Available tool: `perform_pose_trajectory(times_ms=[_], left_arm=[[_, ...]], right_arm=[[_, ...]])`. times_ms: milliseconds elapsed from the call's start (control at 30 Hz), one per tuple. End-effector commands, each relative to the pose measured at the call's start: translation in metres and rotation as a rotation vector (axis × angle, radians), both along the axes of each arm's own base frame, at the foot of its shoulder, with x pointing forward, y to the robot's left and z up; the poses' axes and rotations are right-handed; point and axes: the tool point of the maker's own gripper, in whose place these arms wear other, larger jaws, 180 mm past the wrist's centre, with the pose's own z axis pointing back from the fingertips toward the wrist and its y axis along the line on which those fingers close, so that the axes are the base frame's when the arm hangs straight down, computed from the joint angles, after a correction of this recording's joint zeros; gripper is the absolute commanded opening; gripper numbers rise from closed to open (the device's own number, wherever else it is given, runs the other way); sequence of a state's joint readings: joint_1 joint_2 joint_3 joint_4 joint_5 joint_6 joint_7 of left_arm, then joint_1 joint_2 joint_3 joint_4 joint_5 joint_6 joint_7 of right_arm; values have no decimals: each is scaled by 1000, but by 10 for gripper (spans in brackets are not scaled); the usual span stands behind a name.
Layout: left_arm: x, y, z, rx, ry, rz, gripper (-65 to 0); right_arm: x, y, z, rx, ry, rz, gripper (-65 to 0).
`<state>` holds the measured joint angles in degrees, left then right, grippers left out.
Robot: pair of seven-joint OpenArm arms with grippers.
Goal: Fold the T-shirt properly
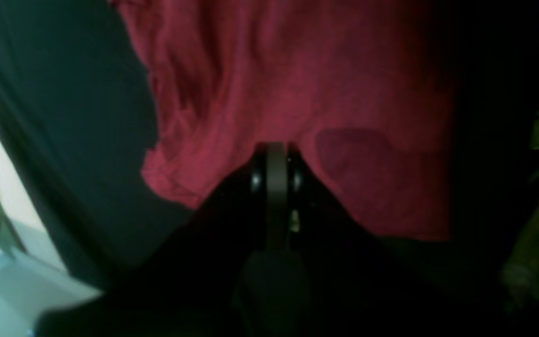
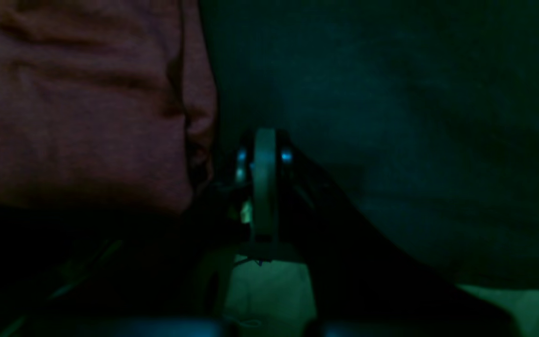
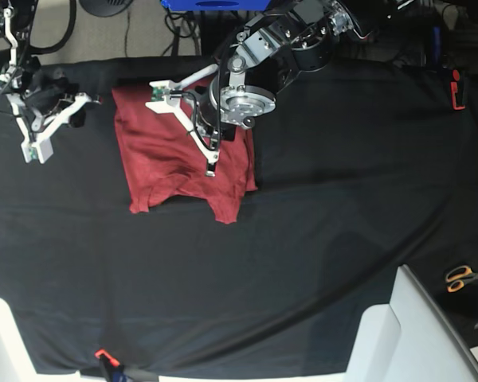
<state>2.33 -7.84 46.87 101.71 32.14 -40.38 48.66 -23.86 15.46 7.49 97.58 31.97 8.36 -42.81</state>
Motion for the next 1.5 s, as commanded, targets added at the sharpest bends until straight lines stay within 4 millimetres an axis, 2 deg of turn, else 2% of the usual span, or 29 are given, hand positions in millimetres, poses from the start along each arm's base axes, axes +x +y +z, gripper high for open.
perform_pose_trajectory(times_ms=[0,100,333,567,733,833,967,1133,1267,1333,1467], left_arm=[[-1,-3,4,-24,-5,-1,-650],[-11,-3,-3,-17,21,-1,-650],[-40,17,-37,63,115,0,-650],[-59,34,-48,95,147,10,-650],[-61,38,-50,103,154,18,-650],[-70,41,-53,108,171,18,-650],[-66,40,-50,98,163,28,-650],[-37,44,-25,45,89,95,-650],[-25,45,-6,6,41,124,-650],[-29,47,-2,-8,43,138,-650],[-44,75,-9,21,81,202,-650]], right_arm=[[7,-2,7,-2,-34,3,-642],[7,-2,7,-2,-34,3,-642],[7,-3,8,-3,-34,1,-642],[7,-3,8,-3,-34,1,-642],[7,-3,8,-3,-34,1,-642],[7,-3,8,-3,-34,1,-642],[7,-3,8,-3,-34,1,-642],[7,-3,8,-3,-34,1,-642],[7,-3,8,-3,-34,1,-642],[7,-4,8,-6,-34,3,-642],[10,-12,12,-27,-69,3,-642]])
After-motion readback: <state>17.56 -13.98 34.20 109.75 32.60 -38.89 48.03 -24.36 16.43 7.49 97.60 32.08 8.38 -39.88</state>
